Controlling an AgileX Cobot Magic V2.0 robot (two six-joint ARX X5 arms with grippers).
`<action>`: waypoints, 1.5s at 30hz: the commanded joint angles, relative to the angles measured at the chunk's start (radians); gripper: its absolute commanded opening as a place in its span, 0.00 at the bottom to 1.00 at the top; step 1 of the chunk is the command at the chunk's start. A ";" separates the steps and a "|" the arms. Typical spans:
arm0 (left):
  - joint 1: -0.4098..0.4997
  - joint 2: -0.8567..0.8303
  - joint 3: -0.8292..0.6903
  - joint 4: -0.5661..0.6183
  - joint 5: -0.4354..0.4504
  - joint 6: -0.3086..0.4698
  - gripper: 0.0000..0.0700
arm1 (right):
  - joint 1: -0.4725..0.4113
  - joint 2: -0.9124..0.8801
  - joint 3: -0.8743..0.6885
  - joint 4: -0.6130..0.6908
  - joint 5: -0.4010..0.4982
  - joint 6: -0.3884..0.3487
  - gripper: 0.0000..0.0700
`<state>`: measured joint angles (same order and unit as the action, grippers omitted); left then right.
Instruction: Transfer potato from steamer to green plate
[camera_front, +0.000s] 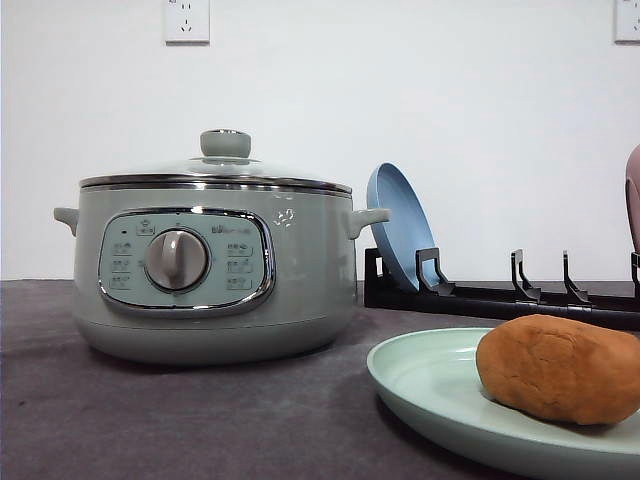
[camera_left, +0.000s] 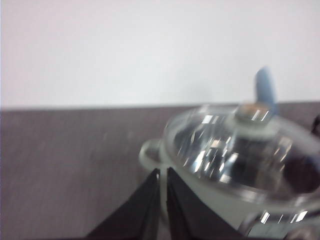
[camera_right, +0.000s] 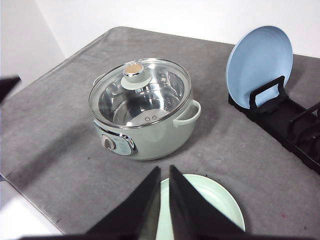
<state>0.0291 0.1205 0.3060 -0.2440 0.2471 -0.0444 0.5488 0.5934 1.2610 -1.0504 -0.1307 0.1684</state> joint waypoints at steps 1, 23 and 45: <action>0.009 -0.034 -0.046 0.014 -0.012 -0.008 0.02 | 0.004 0.006 0.016 0.012 0.001 -0.008 0.03; -0.075 -0.118 -0.294 0.080 -0.233 -0.040 0.02 | 0.004 0.006 0.016 0.013 0.001 -0.008 0.03; -0.075 -0.117 -0.294 0.081 -0.233 -0.037 0.02 | 0.004 0.006 0.016 0.018 0.001 -0.008 0.03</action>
<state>-0.0441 0.0040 0.0326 -0.1757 0.0208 -0.0917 0.5488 0.5934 1.2610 -1.0431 -0.1307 0.1684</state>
